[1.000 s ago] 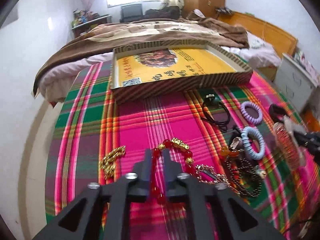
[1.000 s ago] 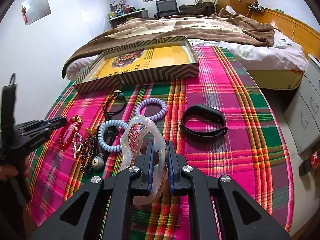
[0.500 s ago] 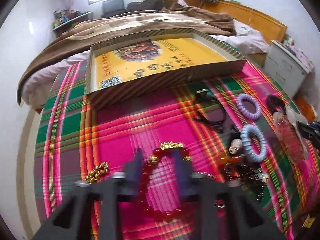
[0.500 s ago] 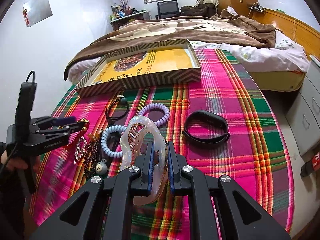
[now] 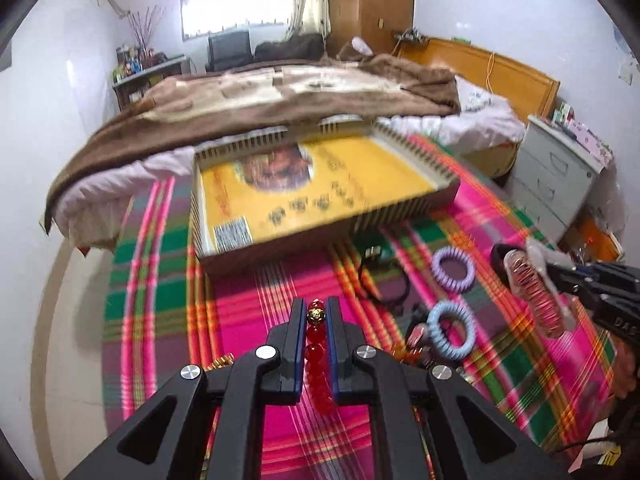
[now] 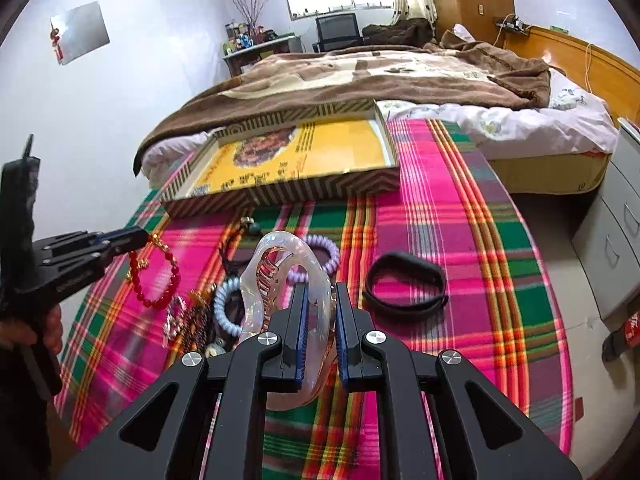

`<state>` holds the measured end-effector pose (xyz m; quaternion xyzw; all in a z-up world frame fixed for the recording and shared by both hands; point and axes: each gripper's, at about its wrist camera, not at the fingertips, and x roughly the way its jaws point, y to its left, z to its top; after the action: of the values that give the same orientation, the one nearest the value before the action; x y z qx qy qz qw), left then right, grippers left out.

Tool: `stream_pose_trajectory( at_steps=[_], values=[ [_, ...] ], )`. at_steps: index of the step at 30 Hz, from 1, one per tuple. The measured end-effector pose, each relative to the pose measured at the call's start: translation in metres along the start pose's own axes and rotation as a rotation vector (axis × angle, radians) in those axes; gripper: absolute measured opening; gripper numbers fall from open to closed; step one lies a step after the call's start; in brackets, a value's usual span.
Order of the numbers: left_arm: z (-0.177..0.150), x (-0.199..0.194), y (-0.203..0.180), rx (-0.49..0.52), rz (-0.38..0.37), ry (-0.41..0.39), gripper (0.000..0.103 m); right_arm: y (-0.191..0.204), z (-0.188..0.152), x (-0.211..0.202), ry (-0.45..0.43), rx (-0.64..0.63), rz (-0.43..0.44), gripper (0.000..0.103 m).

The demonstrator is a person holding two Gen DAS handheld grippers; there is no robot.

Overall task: Organize jewelry
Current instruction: 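Carry the red bracelet and clear bangle with both tools to the yellow tray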

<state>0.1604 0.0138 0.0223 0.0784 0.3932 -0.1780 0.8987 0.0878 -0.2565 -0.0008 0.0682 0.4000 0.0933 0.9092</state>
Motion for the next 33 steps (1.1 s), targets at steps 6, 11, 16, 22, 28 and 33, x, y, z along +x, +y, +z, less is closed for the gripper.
stream_pose_trajectory(
  at_steps=[6, 11, 16, 22, 28, 33],
  values=[
    [0.024, -0.016, 0.004, 0.004, 0.007, -0.050, 0.009, 0.003, 0.028, -0.009, -0.052, -0.021, 0.000, 0.012],
    [0.043, -0.018, 0.007, 0.007, 0.010, -0.070, 0.009, 0.004, 0.054, -0.007, -0.081, -0.032, 0.004, 0.012],
    [0.066, -0.011, 0.018, -0.023, -0.001, -0.084, 0.009, 0.002, 0.085, 0.007, -0.079, -0.036, 0.007, 0.012],
    [0.095, 0.007, 0.031, -0.040, 0.003, -0.096, 0.009, -0.003, 0.121, 0.037, -0.061, -0.036, -0.002, 0.012],
    [0.119, 0.042, 0.043, -0.072, -0.003, -0.097, 0.009, -0.010, 0.145, 0.078, -0.020, -0.033, -0.025, 0.012],
    [0.132, 0.078, 0.054, -0.101, 0.005, -0.081, 0.009, -0.021, 0.158, 0.118, 0.029, -0.017, -0.051, 0.012]
  ],
)
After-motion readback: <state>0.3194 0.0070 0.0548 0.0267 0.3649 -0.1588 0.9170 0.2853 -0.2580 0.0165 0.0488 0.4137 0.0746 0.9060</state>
